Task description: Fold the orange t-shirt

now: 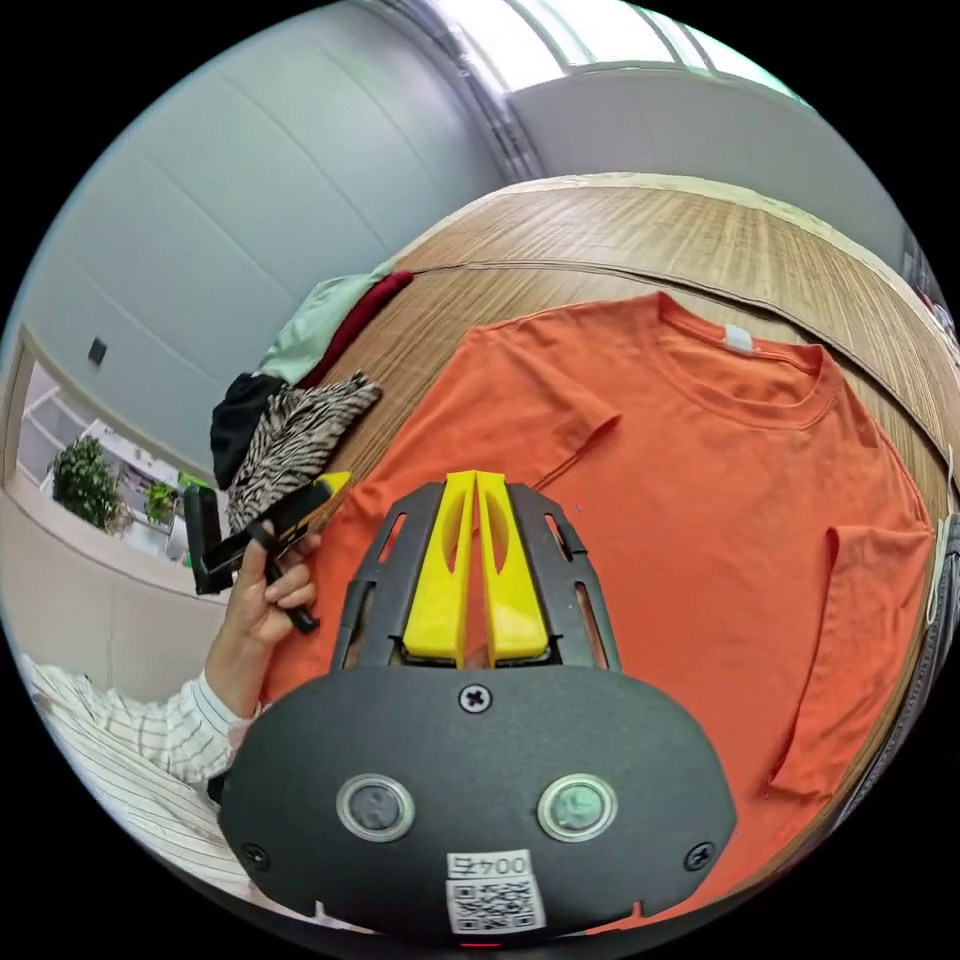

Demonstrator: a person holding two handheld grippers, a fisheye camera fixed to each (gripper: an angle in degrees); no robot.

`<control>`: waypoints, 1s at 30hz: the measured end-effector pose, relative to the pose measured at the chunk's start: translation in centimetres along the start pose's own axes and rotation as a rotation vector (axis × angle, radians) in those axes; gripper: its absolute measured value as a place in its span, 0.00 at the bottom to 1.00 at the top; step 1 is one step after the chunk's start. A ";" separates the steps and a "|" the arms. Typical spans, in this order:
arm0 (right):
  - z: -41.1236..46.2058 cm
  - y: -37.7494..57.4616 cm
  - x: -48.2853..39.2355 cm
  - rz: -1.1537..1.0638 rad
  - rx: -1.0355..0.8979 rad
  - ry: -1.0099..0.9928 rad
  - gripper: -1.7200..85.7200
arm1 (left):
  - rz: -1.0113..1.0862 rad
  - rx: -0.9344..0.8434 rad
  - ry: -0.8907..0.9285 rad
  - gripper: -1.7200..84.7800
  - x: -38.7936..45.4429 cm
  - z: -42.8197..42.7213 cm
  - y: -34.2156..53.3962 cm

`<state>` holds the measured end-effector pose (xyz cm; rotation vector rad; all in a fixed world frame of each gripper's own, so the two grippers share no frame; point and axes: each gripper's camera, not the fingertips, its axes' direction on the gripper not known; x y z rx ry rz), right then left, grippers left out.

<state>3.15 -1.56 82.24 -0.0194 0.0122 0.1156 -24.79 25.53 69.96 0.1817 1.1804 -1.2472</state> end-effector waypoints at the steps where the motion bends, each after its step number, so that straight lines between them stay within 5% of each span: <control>1: 0.6 0.9 -1.8 -0.045 -0.001 0.000 0.01 | 0.003 -0.014 -0.009 0.02 0.0 -0.1 0.0; 8: 3.4 3.2 -4.8 -0.060 -0.150 0.113 0.01 | -0.015 -0.118 -0.145 0.02 -1.4 -2.9 -0.6; 14: -9.8 11.3 -4.0 0.033 0.121 0.003 0.01 | -0.011 -0.145 -0.060 0.03 -3.3 -11.3 1.6; 19: -23.6 27.0 0.5 0.216 0.321 -0.037 0.01 | -0.019 -0.243 0.042 0.04 -6.1 -17.5 6.5; 30: -34.3 49.1 3.0 0.511 0.551 -0.037 0.01 | -0.071 -0.472 0.093 0.14 -7.7 -22.9 15.5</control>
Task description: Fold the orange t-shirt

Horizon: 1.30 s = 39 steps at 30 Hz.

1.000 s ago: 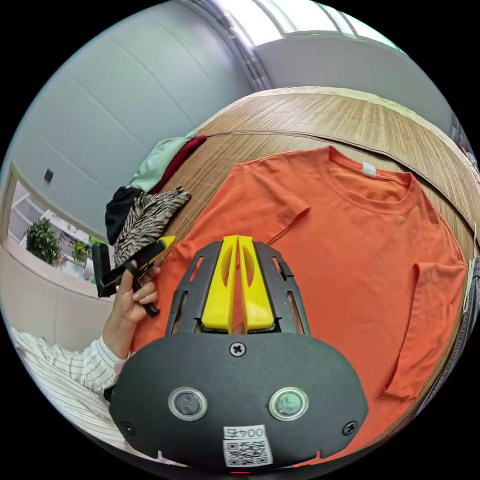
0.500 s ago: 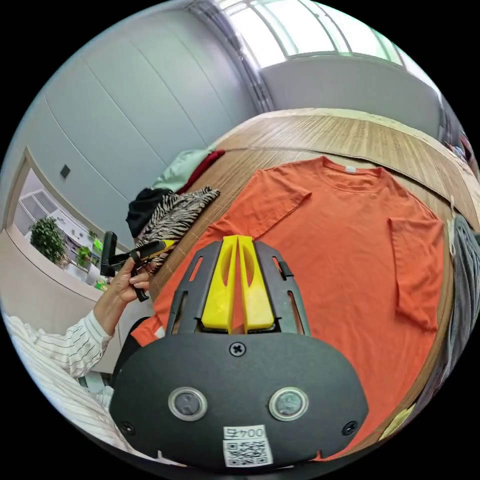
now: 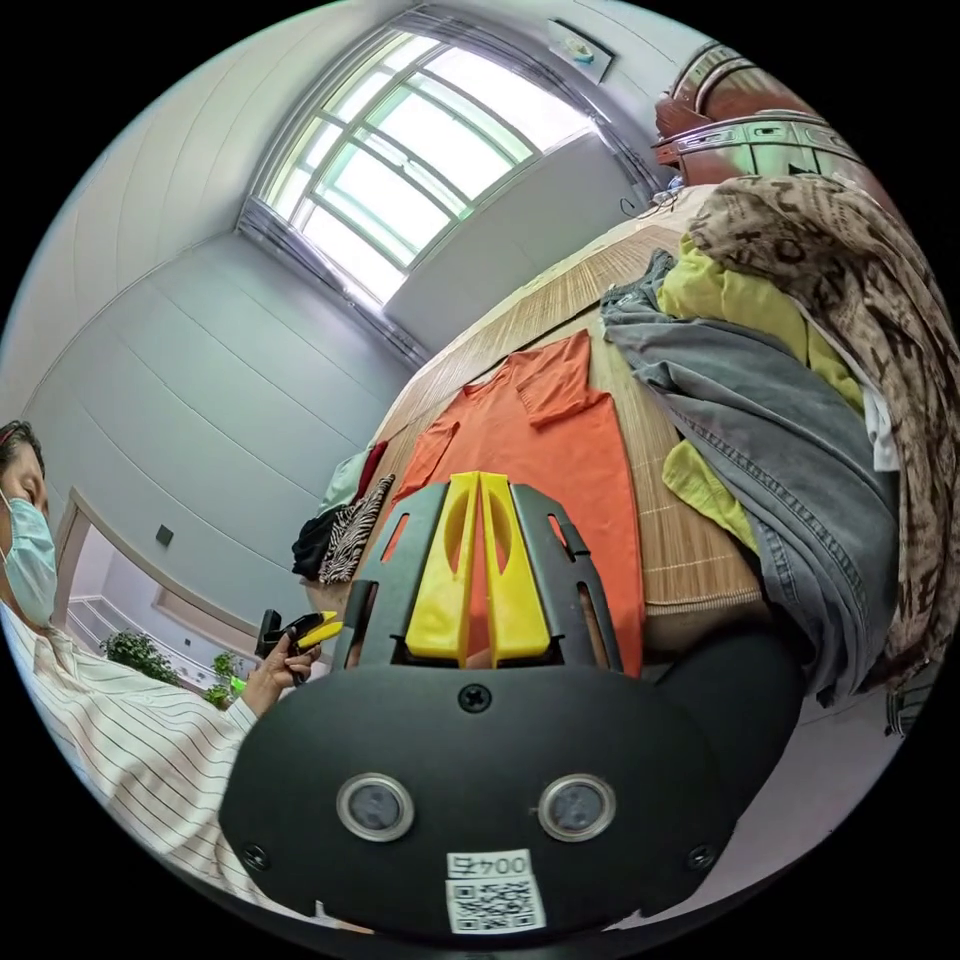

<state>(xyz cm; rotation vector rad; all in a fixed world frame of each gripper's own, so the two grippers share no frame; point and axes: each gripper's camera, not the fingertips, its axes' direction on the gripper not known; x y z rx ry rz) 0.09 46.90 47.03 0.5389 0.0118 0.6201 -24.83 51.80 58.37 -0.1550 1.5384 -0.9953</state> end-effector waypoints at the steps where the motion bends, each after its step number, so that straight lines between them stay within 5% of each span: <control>1: -0.3 0.4 0.2 0.002 -0.002 0.002 0.01 | 0.002 0.000 0.003 0.14 0.1 0.1 0.1; 14: 0.0 1.4 1.4 0.056 -0.041 0.027 0.01 | 0.027 -0.055 -0.047 0.16 1.5 2.2 -0.3; 21: 2.0 0.3 5.4 0.150 -0.284 0.155 0.09 | 0.065 -0.103 -0.155 0.09 2.5 3.0 -0.6; 39: 14.5 -3.9 9.4 0.074 -0.947 0.216 0.15 | 0.084 -0.012 0.037 0.03 4.2 -2.5 0.6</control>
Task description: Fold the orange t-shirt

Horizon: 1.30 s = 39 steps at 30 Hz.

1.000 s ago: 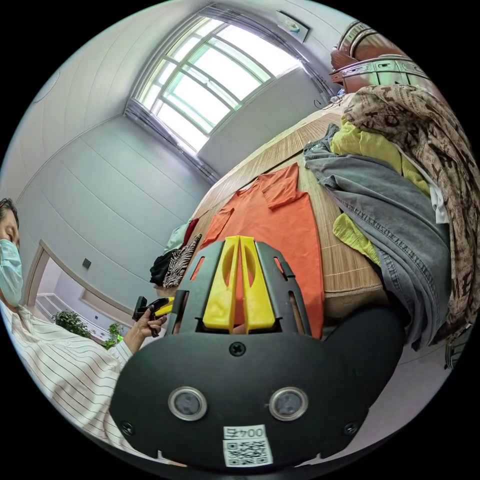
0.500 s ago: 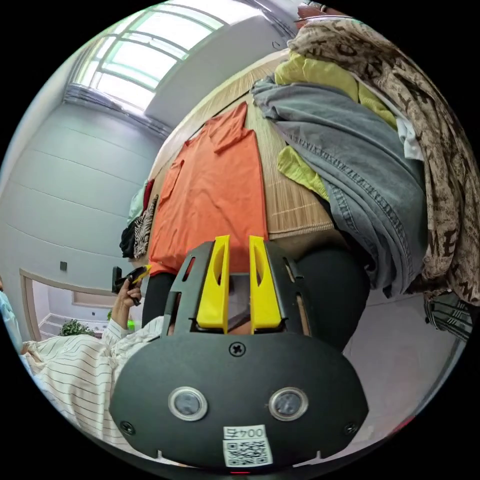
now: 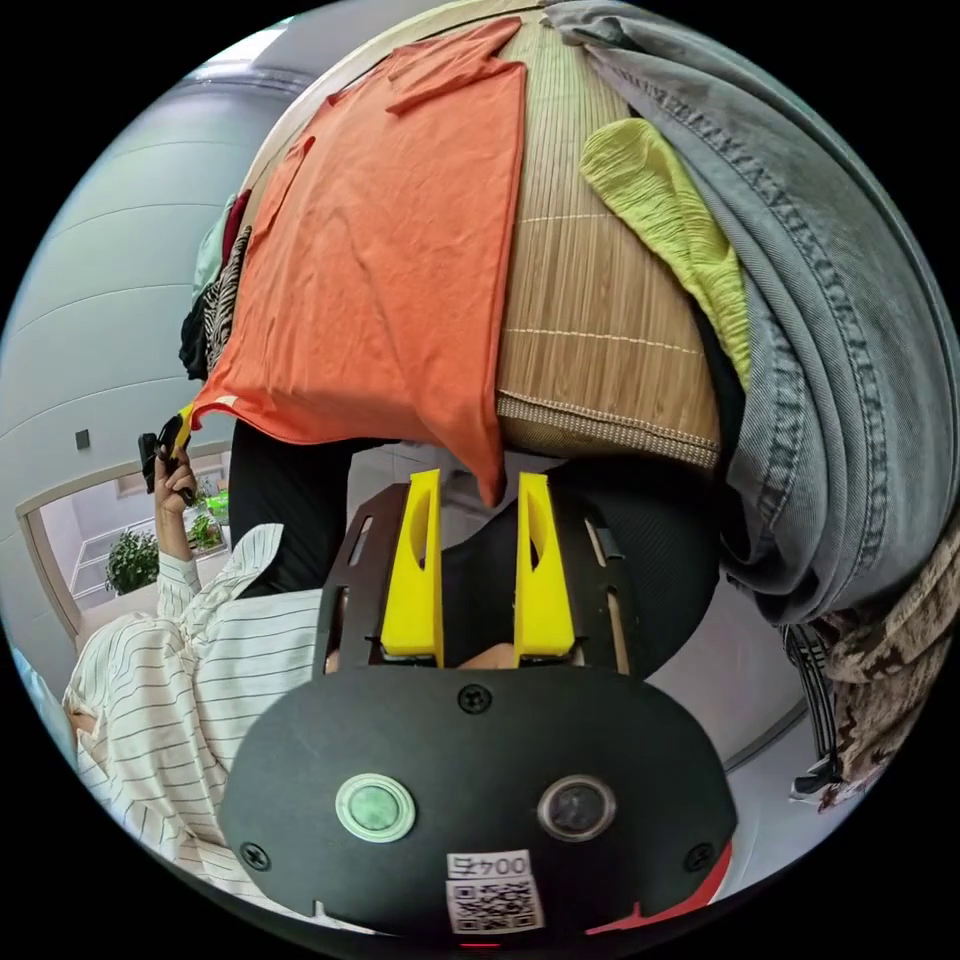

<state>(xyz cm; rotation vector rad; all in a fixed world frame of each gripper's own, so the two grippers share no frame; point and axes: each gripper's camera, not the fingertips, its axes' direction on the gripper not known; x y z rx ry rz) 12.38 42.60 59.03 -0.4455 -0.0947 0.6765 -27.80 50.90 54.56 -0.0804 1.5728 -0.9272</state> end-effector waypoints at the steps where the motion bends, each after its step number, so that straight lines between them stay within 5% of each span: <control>1: 0.3 -0.6 -0.2 0.001 -0.020 -0.001 0.15 | -0.001 -0.002 0.002 0.03 -0.1 0.0 0.0; 16: 2.1 -3.6 -0.5 0.015 -0.074 0.020 0.02 | -0.063 -0.043 0.009 0.03 -2.6 1.6 0.6; 24: -0.2 -0.8 1.1 -0.002 0.072 -0.179 0.01 | -0.120 -0.060 0.016 0.11 -4.6 2.2 1.6; 39: 0.0 0.6 2.2 -0.008 0.089 -0.218 0.03 | -0.033 -0.137 -0.018 0.13 -2.7 4.3 2.3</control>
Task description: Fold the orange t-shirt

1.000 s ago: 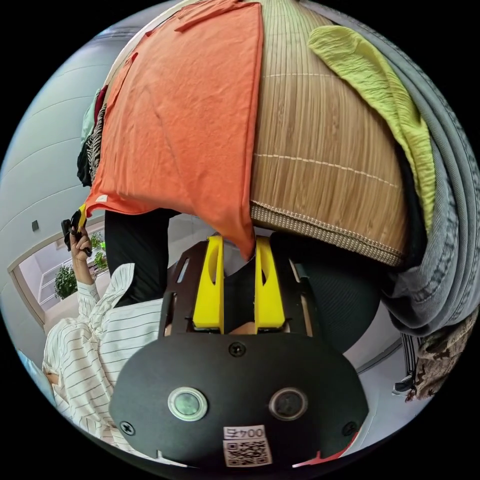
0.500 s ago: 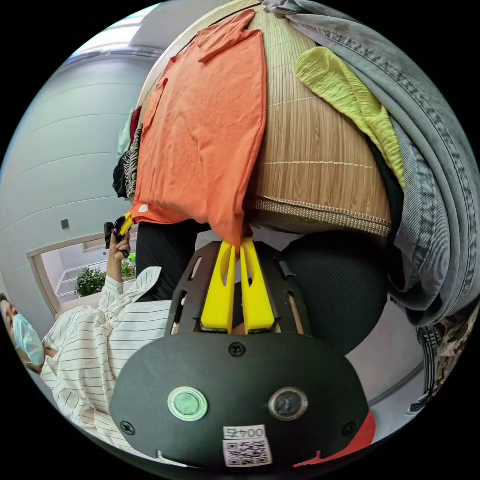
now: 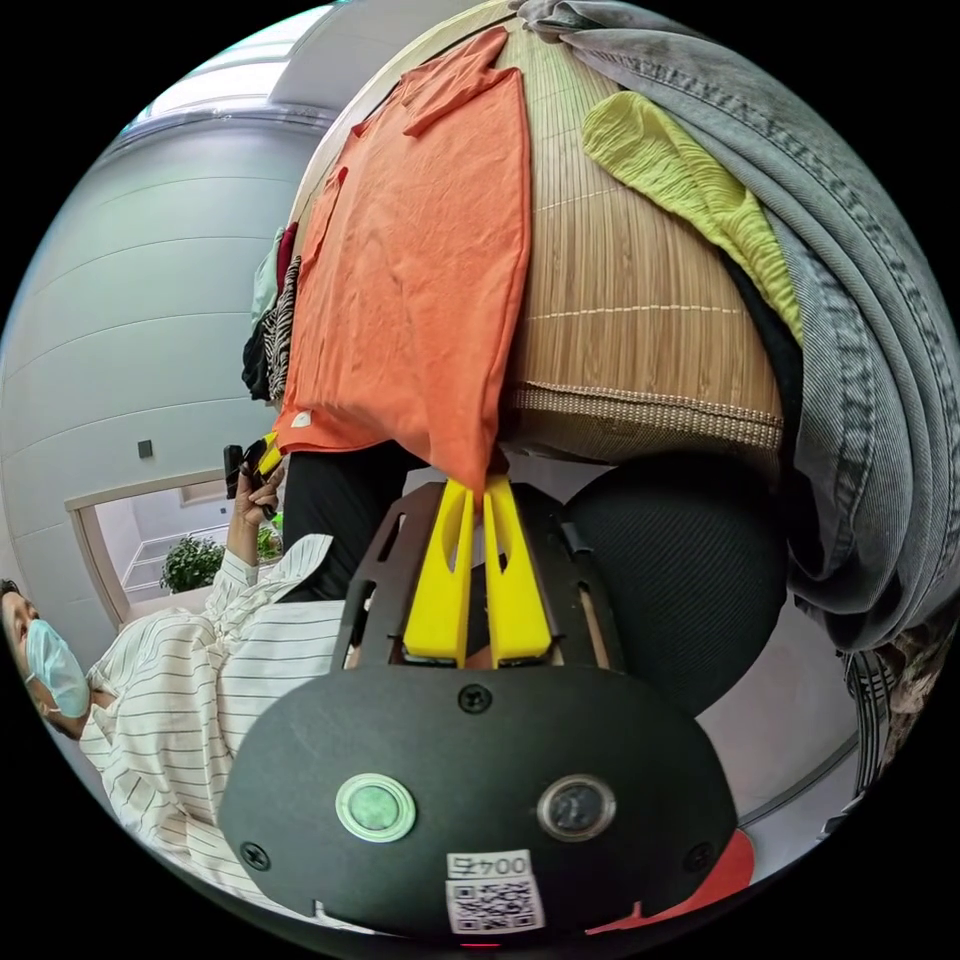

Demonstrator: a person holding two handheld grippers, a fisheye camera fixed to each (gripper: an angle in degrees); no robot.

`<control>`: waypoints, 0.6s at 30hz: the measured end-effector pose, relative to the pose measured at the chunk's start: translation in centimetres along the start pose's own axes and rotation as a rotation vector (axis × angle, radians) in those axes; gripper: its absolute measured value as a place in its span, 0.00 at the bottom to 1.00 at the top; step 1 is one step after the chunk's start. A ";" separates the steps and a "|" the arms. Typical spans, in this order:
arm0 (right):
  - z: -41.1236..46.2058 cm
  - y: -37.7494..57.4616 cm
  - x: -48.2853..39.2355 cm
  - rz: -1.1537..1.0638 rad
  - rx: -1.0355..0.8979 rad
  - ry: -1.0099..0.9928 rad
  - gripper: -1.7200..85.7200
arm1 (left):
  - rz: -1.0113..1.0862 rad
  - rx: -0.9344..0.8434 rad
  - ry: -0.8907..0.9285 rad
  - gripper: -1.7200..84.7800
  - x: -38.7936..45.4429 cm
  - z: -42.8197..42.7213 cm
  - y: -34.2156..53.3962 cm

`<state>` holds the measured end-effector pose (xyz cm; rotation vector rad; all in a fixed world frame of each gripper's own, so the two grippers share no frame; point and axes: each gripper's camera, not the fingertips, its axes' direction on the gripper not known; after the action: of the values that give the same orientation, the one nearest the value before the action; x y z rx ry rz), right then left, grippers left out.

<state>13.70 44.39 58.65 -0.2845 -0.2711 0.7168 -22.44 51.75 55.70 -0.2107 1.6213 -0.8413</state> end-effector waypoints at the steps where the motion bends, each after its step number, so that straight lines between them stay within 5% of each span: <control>1: 0.0 0.0 0.1 0.003 -0.003 -0.001 0.03 | 0.004 -0.005 0.007 0.12 0.1 0.1 0.0; 9: 0.6 0.1 -0.1 -0.016 -0.049 0.016 0.12 | 0.002 -0.005 0.021 0.05 0.6 0.8 0.3; 18: 0.3 1.5 -1.4 -0.053 -0.031 0.169 0.02 | 0.051 0.031 -0.046 0.04 2.3 0.6 1.1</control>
<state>11.70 44.62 58.16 -0.3636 -0.1288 0.6324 -22.09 51.00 53.21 -0.1650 1.5631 -0.8163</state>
